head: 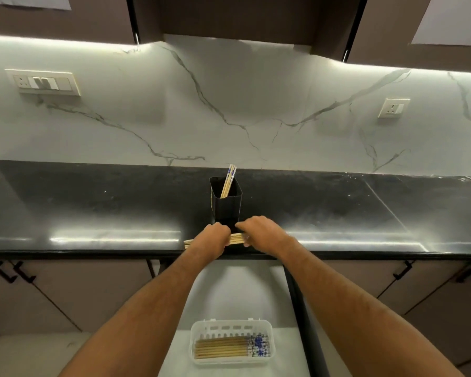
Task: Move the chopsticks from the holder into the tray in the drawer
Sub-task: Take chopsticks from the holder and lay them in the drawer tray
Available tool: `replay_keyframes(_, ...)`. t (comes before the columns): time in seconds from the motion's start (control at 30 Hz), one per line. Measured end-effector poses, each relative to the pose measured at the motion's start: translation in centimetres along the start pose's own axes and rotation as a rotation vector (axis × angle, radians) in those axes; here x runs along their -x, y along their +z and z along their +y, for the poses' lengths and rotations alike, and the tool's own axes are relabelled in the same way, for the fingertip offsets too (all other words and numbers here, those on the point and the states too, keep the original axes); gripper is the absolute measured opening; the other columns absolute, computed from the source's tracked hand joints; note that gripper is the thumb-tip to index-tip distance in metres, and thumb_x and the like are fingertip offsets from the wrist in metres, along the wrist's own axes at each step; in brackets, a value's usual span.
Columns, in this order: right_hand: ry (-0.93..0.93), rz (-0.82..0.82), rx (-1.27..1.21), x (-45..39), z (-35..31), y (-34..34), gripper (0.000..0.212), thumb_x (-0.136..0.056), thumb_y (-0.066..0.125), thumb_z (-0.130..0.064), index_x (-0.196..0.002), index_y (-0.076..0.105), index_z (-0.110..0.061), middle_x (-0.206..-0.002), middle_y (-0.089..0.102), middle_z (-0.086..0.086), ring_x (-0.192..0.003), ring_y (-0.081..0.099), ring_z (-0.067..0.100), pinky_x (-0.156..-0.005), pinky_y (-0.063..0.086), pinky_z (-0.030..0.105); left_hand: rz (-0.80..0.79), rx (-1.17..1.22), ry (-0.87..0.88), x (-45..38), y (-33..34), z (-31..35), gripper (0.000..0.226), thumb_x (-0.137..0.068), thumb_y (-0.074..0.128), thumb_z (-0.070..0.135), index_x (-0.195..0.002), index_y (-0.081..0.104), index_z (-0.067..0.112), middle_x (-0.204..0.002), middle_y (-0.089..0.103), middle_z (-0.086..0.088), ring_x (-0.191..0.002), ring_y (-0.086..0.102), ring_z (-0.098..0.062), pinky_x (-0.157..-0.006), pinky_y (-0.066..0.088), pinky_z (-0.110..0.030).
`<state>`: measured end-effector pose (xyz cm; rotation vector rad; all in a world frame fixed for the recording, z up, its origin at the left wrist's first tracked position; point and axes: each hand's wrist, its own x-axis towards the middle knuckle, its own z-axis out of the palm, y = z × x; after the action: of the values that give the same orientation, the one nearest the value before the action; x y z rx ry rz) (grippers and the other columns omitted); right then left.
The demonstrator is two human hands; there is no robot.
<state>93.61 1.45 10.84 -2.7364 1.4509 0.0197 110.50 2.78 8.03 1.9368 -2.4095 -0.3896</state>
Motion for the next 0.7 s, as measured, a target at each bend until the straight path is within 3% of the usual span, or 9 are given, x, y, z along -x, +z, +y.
replay_keyframes(0.13,0.014,-0.110,0.126,1.0,-1.2,2.9,0.017,-0.093,0.068,-0.015,-0.110,0.069,-0.016,-0.100,0.073,0.009,-0.089,0.069,0.025,-0.083,0.058,0.040,-0.025,-0.071,0.048,1.2,3.0,-0.1,0.015,-0.094,0.064,0.008,-0.108,0.067,0.012,-0.101,0.068,-0.011,-0.090,0.066,-0.026,-0.082,0.054,-0.036)
replay_keyframes(0.3,0.029,-0.149,0.115,2.1,-2.0,6.8,0.018,-0.093,0.064,-0.011,-0.108,0.074,-0.013,-0.097,0.073,0.009,-0.087,0.070,0.027,-0.084,0.060,0.041,-0.107,-0.069,0.034,2.3,7.0,-0.4,0.019,-0.095,0.062,0.004,-0.112,0.068,0.011,-0.107,0.068,-0.013,-0.096,0.066,-0.030,-0.087,0.055,-0.038)
replay_keyframes(0.47,0.069,-0.223,0.048,4.2,-2.5,11.5,0.011,-0.093,0.066,-0.014,-0.102,0.072,-0.014,-0.090,0.069,0.005,-0.081,0.065,0.021,-0.080,0.058,0.033,-0.197,0.008,-0.007,3.4,11.7,-0.6,0.019,-0.098,0.063,0.016,-0.117,0.067,0.014,-0.111,0.067,-0.010,-0.099,0.066,-0.027,-0.092,0.053,-0.035)
replay_keyframes(0.57,0.061,-0.247,0.023,5.7,-2.3,14.5,0.008,-0.093,0.067,-0.015,-0.096,0.074,-0.014,-0.085,0.068,0.004,-0.076,0.065,0.019,-0.075,0.058,0.032,-0.191,0.021,0.001,5.2,15.1,-1.7,0.011,-0.098,0.061,0.012,-0.106,0.069,0.014,-0.104,0.069,-0.008,-0.090,0.068,-0.024,-0.088,0.058,-0.037)
replay_keyframes(0.7,0.034,-0.306,-0.003,7.3,-2.8,18.7,0.011,-0.091,0.065,-0.005,-0.094,0.074,-0.011,-0.083,0.069,0.007,-0.074,0.067,0.024,-0.070,0.058,0.034,-0.201,0.021,0.014,7.3,19.3,-2.8,0.019,-0.094,0.057,-0.004,-0.098,0.067,0.012,-0.101,0.071,-0.008,-0.087,0.069,-0.026,-0.077,0.058,-0.034)
